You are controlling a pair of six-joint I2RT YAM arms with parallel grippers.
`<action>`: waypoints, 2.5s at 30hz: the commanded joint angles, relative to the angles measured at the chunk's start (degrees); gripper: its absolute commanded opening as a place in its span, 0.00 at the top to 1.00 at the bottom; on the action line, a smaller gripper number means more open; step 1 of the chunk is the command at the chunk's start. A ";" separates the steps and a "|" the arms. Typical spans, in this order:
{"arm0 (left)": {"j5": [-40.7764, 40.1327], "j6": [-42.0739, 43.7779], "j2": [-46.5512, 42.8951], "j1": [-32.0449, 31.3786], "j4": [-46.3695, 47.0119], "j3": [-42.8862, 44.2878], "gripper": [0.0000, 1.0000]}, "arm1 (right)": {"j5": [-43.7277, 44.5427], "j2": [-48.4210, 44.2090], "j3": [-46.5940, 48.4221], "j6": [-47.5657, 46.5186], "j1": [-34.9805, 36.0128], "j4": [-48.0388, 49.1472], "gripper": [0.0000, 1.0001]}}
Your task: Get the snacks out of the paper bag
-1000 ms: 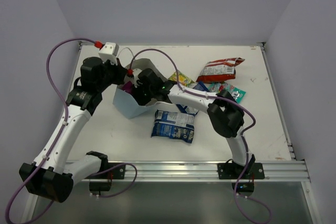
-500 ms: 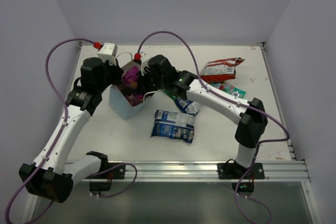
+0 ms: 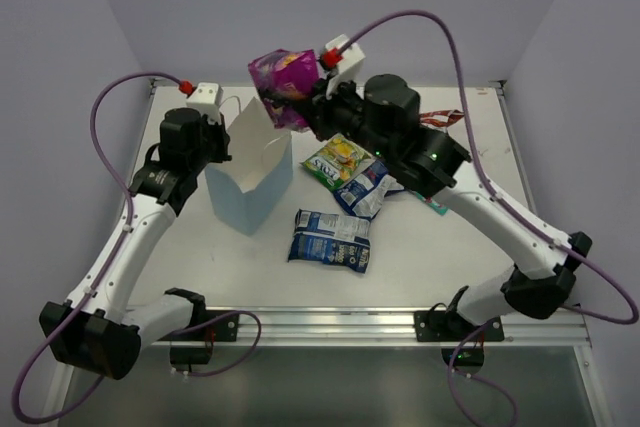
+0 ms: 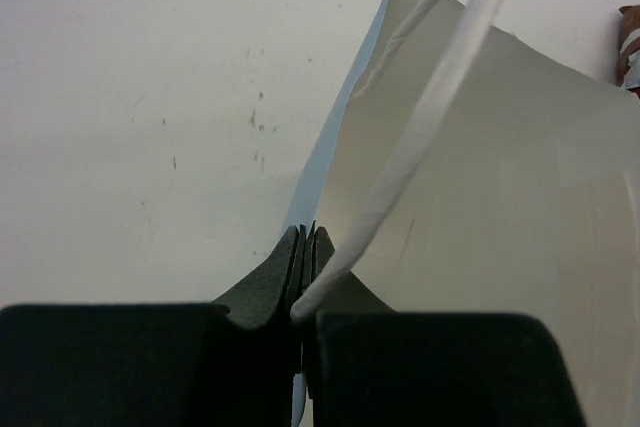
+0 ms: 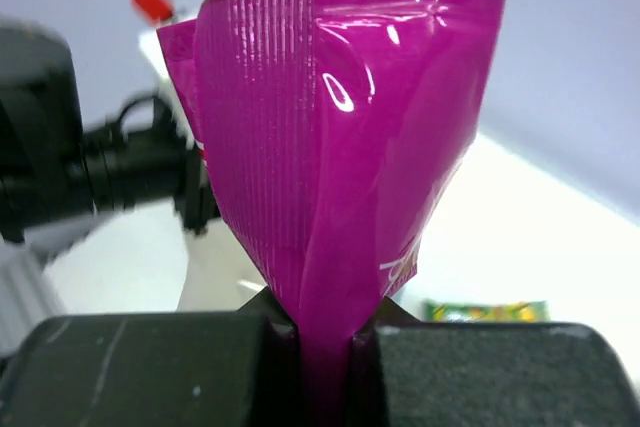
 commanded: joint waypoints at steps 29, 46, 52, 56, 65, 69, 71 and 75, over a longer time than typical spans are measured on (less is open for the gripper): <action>-7.76 -4.65 10.06 6.08 2.35 7.24 1.00 | -4.45 -45.75 -68.35 31.56 -22.80 3.06 1.00; -6.71 -4.13 2.33 6.35 -4.85 14.79 0.49 | 19.88 -51.36 -58.18 40.72 -24.30 -26.72 0.01; -7.50 -1.67 -1.89 6.35 -10.92 21.91 0.13 | 28.15 -54.26 -44.12 34.94 -24.30 -34.38 0.01; -9.17 -0.26 -5.84 6.35 -13.82 24.81 0.00 | 30.18 -57.78 -36.21 28.69 -24.38 -33.59 0.01; -12.51 2.02 -17.62 6.09 -13.56 26.57 0.00 | 30.36 -66.90 -23.19 9.88 -24.30 -25.78 0.01; -14.79 2.90 -21.66 4.59 -14.26 27.02 0.00 | 28.34 -71.39 -22.04 2.93 -24.30 -20.94 0.01; -14.88 3.25 -23.86 3.89 -14.18 26.67 0.00 | 28.25 -72.63 -22.13 0.21 -24.38 -19.88 0.01; -16.37 3.87 -26.41 2.84 -13.74 24.83 0.00 | 28.25 -73.95 -23.35 -2.53 -24.30 -19.88 0.01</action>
